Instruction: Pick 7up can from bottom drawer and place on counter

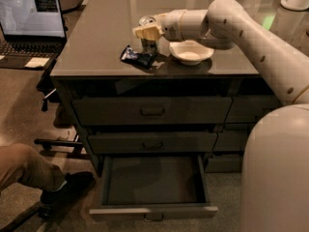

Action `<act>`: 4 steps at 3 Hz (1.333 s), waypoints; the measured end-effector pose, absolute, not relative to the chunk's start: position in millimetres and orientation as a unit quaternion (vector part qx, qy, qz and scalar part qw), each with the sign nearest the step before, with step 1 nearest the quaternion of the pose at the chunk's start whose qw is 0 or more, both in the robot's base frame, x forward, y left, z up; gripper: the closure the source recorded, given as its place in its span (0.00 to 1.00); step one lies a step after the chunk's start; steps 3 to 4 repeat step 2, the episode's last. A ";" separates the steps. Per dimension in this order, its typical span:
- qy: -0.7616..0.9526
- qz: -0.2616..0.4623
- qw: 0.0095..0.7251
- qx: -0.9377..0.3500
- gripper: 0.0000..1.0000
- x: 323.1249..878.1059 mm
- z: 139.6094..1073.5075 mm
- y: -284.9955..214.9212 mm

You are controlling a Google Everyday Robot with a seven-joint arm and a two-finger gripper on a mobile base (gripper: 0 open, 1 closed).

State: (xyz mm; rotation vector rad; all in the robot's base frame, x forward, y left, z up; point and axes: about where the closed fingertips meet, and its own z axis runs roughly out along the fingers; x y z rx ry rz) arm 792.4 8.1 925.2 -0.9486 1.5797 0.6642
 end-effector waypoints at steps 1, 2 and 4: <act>0.678 0.280 0.551 -0.397 0.00 796.5 919.1 7.4; 0.678 0.280 0.551 -0.397 0.00 796.6 918.9 7.4; 0.678 0.280 0.551 -0.397 0.00 796.6 918.9 7.4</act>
Offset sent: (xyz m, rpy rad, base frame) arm 0.0038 -0.0006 -0.0056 -0.0052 0.0180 -0.0106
